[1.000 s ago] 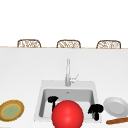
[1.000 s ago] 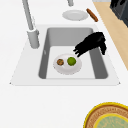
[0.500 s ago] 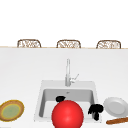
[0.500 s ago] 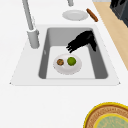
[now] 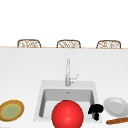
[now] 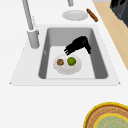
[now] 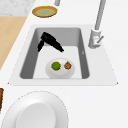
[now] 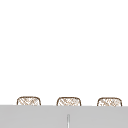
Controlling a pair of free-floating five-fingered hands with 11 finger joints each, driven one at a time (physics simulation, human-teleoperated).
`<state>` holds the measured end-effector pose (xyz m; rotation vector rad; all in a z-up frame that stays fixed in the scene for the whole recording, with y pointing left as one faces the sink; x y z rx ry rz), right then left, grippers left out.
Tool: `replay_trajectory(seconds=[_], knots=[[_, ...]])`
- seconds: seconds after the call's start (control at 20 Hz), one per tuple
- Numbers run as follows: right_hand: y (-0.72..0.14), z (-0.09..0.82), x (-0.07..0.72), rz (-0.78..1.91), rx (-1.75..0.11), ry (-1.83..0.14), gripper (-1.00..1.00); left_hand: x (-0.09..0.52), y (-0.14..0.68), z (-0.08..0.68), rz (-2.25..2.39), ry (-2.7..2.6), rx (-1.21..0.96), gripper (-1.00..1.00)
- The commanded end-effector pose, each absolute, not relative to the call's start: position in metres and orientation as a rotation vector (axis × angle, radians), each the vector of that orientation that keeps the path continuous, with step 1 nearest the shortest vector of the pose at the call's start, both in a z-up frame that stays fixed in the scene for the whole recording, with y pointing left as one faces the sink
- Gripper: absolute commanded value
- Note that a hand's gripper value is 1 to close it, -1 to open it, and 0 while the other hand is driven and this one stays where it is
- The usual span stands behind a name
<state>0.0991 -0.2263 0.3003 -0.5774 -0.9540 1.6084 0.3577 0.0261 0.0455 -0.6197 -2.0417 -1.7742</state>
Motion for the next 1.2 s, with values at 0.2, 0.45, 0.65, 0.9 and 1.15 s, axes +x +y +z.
replay_trajectory(seconds=[0.2, 0.45, 0.65, 0.9, 1.15], knots=[[-0.226, 0.3, 0.099, 1.608, -0.577, -0.954, 0.0, 0.388, 0.012, -0.009, -1.704, -1.981, -0.659, -1.0], [-0.226, 0.3, 0.099, 1.608, -0.577, -0.954, 0.0, 0.408, 0.01, -0.051, -1.764, -2.008, -0.646, -1.0], [-0.226, 0.3, 0.099, 1.608, -0.577, -0.954, 0.0, 0.404, 0.008, -0.083, -1.792, -1.99, -0.65, -1.0], [-0.226, 0.3, 0.099, 1.608, -0.577, -0.954, 0.0, 0.423, 0.007, -0.094, -1.813, -1.991, -0.609, -1.0], [-0.226, 0.3, 0.099, 1.608, -0.577, -0.954, 0.0, 0.434, 0.006, -0.095, -1.844, -2.013, -0.573, -1.0]])
